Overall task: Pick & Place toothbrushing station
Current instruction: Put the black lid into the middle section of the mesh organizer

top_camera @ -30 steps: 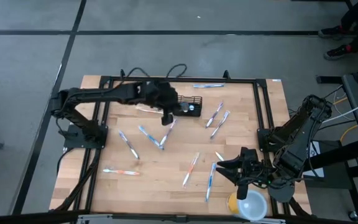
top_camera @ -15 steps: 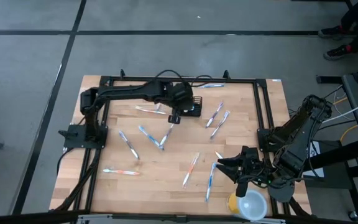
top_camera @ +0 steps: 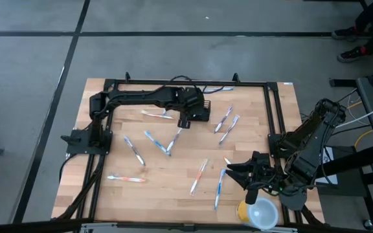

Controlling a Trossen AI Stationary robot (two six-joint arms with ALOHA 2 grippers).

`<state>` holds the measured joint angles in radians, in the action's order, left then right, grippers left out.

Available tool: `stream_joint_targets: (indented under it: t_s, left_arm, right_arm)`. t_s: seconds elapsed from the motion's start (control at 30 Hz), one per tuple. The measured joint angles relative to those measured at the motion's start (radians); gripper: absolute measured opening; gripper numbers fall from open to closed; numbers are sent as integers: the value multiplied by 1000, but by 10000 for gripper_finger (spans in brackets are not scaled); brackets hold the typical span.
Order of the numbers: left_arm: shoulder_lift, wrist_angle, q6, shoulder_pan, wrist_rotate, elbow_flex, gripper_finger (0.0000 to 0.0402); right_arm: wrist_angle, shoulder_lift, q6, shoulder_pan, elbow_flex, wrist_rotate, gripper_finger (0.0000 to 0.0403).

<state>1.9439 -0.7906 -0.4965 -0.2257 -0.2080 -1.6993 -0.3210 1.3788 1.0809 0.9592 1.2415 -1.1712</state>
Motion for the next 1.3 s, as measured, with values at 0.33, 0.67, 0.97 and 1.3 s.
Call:
stream_joint_targets:
  t_s: [0.33, 0.67, 0.97, 1.3]
  left_arm:
    - [15, 6, 48, -11, -3, -1, 23]
    - [14, -7, 81, -12, 4, -1, 23]
    - [32, -24, 107, -13, 28, -1, 23]
    - [32, -21, 125, -26, 69, -1, 23]
  right_arm:
    - [2, 0, -11, 0, 0, -11, 130]
    - [7, 0, -15, 0, 0, -11, 130]
    - [13, 0, -16, 0, 0, -10, 130]
    - [13, 0, -16, 0, 0, -7, 130]
